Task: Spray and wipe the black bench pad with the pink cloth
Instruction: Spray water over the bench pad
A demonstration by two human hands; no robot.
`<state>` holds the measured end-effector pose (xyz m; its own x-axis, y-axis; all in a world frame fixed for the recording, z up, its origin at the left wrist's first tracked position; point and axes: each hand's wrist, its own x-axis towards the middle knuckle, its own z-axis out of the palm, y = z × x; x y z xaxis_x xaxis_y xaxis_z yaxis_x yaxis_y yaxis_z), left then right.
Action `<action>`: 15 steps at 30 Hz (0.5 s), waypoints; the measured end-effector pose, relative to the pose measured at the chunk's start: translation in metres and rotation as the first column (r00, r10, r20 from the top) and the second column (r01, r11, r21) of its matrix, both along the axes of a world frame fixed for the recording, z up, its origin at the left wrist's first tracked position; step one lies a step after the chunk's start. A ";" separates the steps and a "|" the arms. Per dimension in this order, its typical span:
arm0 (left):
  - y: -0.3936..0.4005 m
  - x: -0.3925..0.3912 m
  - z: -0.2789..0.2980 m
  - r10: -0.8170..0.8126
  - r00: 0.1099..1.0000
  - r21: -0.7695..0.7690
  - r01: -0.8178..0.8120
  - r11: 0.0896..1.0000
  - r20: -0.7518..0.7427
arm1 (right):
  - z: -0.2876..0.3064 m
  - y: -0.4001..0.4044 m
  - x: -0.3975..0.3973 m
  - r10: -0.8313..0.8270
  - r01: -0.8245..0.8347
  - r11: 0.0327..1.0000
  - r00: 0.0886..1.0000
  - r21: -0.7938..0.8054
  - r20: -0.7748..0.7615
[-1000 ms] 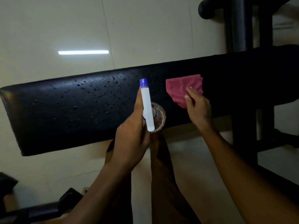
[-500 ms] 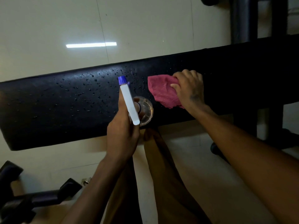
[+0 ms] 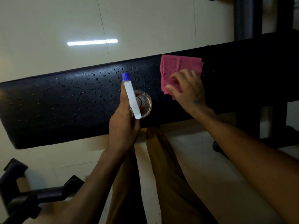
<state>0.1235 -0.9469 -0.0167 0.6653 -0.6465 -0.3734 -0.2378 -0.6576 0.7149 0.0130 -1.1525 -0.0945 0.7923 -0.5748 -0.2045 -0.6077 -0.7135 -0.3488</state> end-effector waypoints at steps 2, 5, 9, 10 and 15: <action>0.003 0.001 0.000 -0.009 1.000 0.006 0.009 1.000 -0.015 | -0.007 0.016 -0.006 0.132 -0.136 0.990 0.986 -0.032 -0.102; 0.007 0.006 0.000 -0.028 0.999 0.014 0.029 0.999 -0.017 | -0.014 0.030 -0.010 0.056 -0.064 0.995 0.994 -0.079 -0.098; 0.008 0.009 -0.003 -0.049 0.998 0.026 0.050 0.998 -0.038 | -0.007 0.036 -0.004 -0.059 0.061 0.994 0.998 -0.087 0.021; 0.008 0.009 -0.003 -0.050 0.998 0.032 0.052 0.998 -0.045 | -0.002 0.038 -0.006 -0.057 0.060 0.993 0.998 -0.101 0.029; 0.011 0.007 -0.005 -0.062 0.997 0.020 0.063 0.998 -0.055 | -0.001 0.044 -0.044 0.067 -0.066 0.998 0.996 -0.022 0.054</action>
<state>0.1302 -0.9363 -0.0219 0.6023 -0.6773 -0.4226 -0.2399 -0.6584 0.7134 -0.0313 -1.1080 -0.0956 0.8386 -0.5241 -0.1485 -0.5390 -0.7588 -0.3657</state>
